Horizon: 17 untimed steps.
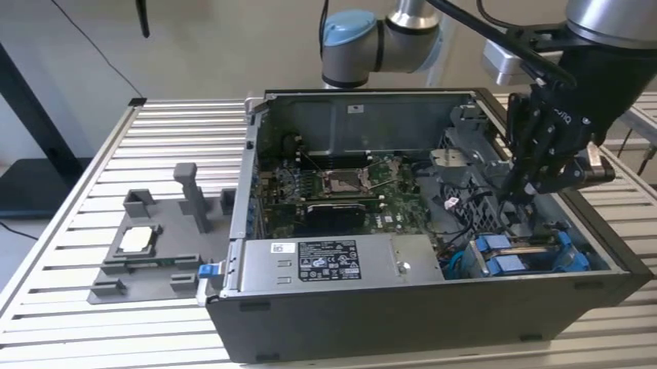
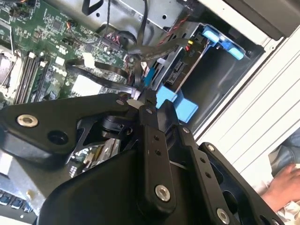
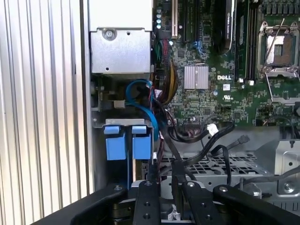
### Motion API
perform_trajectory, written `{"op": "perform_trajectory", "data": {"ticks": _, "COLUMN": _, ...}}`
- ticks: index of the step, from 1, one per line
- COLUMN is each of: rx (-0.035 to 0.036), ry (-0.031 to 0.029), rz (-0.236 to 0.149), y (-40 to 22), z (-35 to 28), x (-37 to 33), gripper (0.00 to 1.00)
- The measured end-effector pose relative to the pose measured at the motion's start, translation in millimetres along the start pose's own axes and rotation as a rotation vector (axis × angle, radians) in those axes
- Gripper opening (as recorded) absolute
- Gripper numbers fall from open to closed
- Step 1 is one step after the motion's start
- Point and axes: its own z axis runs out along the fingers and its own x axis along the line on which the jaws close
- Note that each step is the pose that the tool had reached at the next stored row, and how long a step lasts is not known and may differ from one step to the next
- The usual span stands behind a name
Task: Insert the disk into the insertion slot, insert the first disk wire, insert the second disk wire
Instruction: 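Insert the second disk wire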
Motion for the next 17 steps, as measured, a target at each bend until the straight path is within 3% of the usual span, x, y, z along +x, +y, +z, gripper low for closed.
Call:
{"op": "perform_trajectory", "data": {"ticks": 5, "rx": 0.0118, "ry": -0.0005, "rz": -0.006, "y": 5.9, "z": 0.7, "x": -3.7, "gripper": 0.26}}
{"op": "perform_trajectory", "data": {"ticks": 10, "rx": 0.0192, "ry": -0.0012, "rz": -0.022, "y": 10.3, "z": 2.3, "x": -3.9, "gripper": 0.26}}
{"op": "perform_trajectory", "data": {"ticks": 13, "rx": 0.0326, "ry": -0.0017, "rz": -0.032, "y": 12.3, "z": 4.5, "x": -4.4, "gripper": 0.26}}
{"op": "perform_trajectory", "data": {"ticks": 17, "rx": 0.0569, "ry": -0.0023, "rz": -0.044, "y": 15.1, "z": 7.9, "x": -5.3, "gripper": 0.26}}
